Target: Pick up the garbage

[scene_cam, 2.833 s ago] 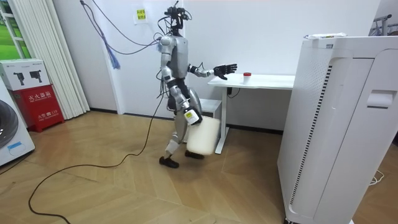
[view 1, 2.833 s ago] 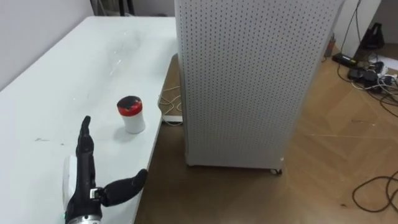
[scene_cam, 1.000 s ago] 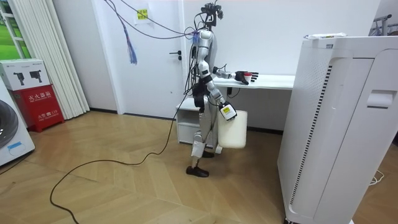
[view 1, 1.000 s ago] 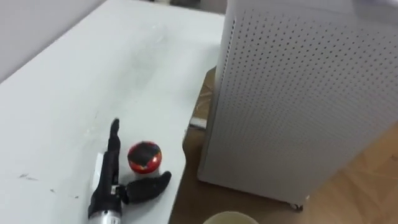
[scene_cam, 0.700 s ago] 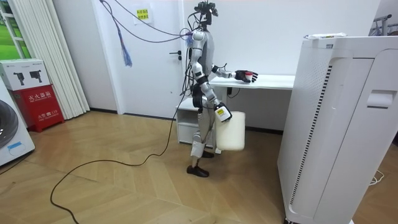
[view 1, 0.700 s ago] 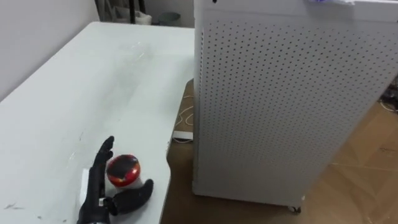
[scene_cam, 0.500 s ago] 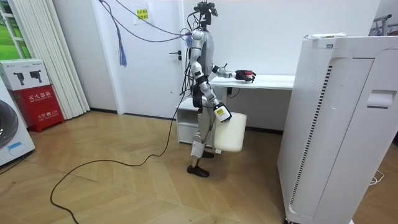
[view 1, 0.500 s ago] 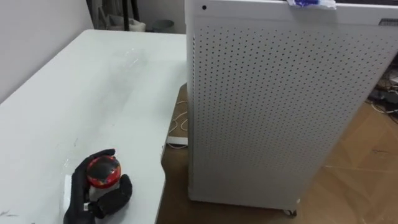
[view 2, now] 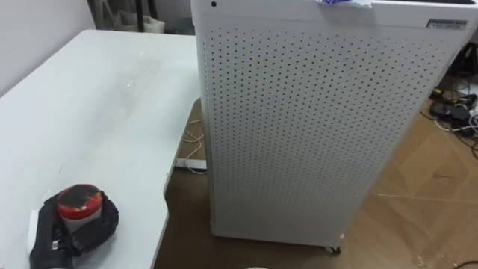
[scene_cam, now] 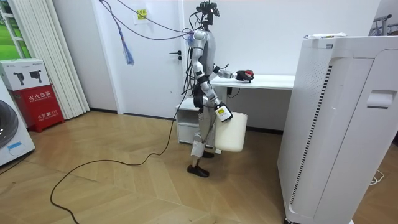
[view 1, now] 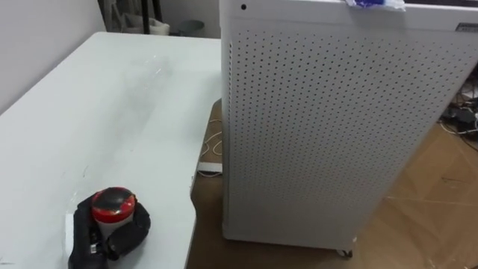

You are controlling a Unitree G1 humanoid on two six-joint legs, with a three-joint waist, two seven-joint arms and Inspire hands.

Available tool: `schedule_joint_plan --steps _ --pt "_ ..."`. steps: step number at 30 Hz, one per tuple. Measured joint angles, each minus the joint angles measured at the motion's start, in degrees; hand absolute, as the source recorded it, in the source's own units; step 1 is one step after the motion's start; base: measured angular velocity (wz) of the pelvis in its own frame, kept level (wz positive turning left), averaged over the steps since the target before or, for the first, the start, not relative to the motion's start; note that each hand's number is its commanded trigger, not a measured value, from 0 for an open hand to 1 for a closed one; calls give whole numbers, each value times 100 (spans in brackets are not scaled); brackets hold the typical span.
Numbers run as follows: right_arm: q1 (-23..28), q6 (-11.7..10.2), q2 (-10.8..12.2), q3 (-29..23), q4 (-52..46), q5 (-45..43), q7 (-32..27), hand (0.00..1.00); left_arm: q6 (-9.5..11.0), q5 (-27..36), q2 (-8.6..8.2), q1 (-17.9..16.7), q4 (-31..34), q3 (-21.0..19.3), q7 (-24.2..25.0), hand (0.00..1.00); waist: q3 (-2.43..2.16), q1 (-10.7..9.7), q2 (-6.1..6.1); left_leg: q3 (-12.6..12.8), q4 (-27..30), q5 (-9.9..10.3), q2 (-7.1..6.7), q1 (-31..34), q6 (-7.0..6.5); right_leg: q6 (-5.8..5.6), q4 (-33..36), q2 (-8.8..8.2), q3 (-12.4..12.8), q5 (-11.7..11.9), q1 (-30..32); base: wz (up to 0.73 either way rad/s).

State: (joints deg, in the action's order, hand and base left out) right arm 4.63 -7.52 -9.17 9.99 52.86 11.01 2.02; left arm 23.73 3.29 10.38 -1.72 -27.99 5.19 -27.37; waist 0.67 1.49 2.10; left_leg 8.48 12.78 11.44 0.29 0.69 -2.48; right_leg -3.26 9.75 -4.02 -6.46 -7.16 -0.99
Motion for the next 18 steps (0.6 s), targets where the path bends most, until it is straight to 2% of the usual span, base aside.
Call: schedule_joint_plan --steps 5,7,9,11,15,18 --pt "-243 1 0 4 -7 -1 -3 100 -234 70 0 25 309 32 268 100 -14 14 52 -76 100 0 -8 166 0 1 27 -3 -11 1 113 5" --pt "-449 -1 0 22 12 3 -110 100 -370 107 -57 25 595 221 404 100 -13 13 57 -83 175 -2 -8 336 -5 8 56 -10 -17 5 256 0" --pt "-602 -1 4 135 18 -41 -248 100 -382 101 -90 64 762 478 507 100 -11 -1 63 -83 215 -5 -6 439 -9 8 111 -12 -17 5 366 0" --pt "-835 -7 9 238 15 -93 -366 100 -383 121 -105 248 910 851 729 100 -2 -53 77 -83 275 -8 -4 605 -14 33 110 -11 -17 21 498 0" --pt "-1049 -27 7 238 12 -138 -474 100 -383 300 -101 352 1165 1198 1187 100 2 -167 77 -74 309 -8 22 689 -14 36 112 -8 -10 23 573 -1" --pt "-1198 -59 6 232 21 -118 -572 100 -410 273 -158 539 1180 1313 1466 100 52 -279 59 -58 429 -7 28 793 -13 36 159 -9 0 23 661 -2"
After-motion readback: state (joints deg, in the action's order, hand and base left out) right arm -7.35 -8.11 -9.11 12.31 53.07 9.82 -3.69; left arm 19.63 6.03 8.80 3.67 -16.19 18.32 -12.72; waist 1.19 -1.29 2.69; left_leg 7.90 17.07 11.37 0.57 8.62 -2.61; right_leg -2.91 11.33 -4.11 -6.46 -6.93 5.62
